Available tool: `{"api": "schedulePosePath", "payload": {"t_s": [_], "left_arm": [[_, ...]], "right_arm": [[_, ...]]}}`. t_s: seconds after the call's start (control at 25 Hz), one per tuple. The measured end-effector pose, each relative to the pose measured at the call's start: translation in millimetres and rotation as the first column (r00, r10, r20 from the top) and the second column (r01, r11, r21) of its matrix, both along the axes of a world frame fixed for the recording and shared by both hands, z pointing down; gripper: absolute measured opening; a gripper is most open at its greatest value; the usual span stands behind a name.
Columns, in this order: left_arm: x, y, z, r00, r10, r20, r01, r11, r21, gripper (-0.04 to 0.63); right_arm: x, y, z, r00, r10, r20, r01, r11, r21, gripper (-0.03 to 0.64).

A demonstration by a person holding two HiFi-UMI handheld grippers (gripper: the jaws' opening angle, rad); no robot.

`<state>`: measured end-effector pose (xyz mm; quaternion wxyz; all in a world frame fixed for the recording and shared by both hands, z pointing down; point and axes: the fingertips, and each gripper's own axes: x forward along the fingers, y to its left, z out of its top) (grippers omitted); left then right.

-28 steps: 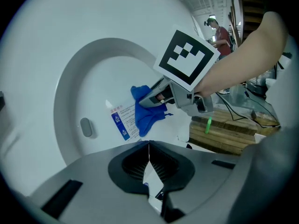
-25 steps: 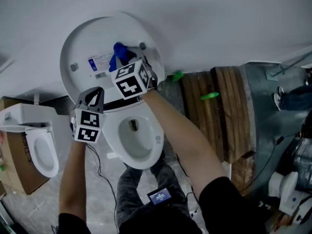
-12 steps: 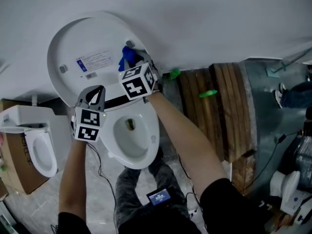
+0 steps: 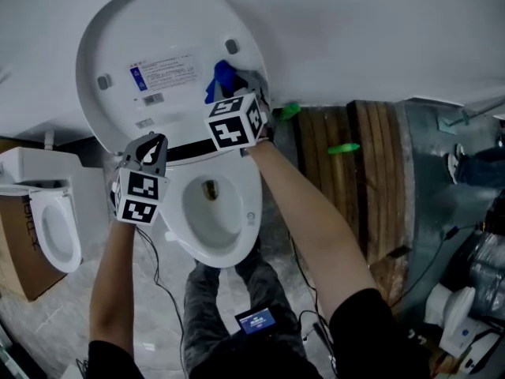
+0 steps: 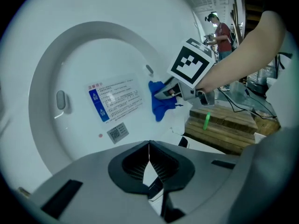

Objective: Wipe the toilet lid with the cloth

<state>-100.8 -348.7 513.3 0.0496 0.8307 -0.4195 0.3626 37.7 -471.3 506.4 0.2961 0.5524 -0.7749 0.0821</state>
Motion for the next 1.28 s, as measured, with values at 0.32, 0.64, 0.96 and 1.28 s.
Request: {"api": "schedulePosePath", "payload": {"t_s": [0.32, 0.64, 0.96, 1.28], "left_arm": [[-43, 12, 36, 1.000, -0.024, -0.005, 0.024, 0.999, -0.022, 0.012], [-78, 21, 43, 0.999, -0.047, -0.021, 0.047, 0.999, -0.022, 0.012], [-115, 32, 52, 0.997, -0.069, -0.034, 0.068, 0.997, -0.025, 0.012], [-145, 40, 67, 0.994, -0.097, -0.042, 0.096, 0.995, -0.038, 0.012]], "right_arm": [[-48, 10, 22, 0.999, -0.037, -0.019, 0.038, 0.999, 0.016, 0.091], [-117, 23, 41, 0.996, -0.086, -0.001, 0.086, 0.996, 0.002, 0.091], [-213, 43, 62, 0.979, -0.203, 0.034, 0.203, 0.979, -0.007, 0.091], [-280, 62, 88, 0.940, -0.336, 0.052, 0.338, 0.941, -0.031, 0.091]]}}
